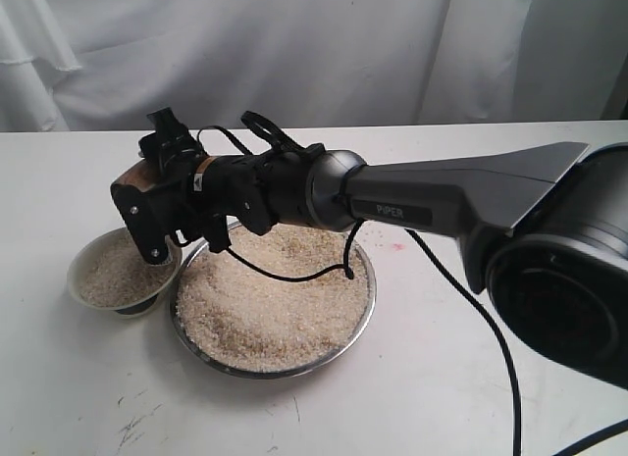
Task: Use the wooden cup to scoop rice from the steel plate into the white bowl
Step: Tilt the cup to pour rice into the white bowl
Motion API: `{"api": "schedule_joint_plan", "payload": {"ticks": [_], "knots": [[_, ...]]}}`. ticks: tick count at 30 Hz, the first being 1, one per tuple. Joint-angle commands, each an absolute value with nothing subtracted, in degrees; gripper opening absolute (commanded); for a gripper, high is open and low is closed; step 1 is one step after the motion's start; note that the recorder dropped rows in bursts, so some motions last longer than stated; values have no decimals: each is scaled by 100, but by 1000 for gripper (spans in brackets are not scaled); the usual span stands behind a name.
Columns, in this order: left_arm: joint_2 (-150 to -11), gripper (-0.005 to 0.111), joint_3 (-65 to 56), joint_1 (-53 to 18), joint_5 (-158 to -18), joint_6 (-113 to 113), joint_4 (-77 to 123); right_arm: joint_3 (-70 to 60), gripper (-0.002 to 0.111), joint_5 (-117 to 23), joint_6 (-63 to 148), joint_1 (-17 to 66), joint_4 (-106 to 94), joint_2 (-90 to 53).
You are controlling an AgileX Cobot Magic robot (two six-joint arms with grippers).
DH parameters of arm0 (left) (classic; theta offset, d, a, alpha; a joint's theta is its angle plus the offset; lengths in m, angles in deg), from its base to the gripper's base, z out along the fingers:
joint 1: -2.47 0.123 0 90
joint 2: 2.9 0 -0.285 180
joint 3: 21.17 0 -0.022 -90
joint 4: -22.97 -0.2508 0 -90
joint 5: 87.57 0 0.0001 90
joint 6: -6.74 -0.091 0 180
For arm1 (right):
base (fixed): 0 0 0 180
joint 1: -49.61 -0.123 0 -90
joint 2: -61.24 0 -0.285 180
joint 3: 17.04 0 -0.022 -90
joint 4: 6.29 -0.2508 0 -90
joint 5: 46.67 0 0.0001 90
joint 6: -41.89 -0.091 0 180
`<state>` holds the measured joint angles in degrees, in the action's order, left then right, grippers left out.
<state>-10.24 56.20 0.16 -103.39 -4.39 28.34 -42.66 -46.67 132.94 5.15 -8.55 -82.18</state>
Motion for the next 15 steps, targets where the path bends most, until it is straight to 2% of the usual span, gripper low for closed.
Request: {"api": "schedule_joint_plan", "payload": {"ticks": [1,15], "knots": [[-1069,0,5604,-21,-10281,-412,2840,-4307,0,-4448,13387,523,-629,-8147],[-1069,0,5604,-21,-10281,-412,2840,-4307,0,-4339,13534,513,-325,-8147]]}}
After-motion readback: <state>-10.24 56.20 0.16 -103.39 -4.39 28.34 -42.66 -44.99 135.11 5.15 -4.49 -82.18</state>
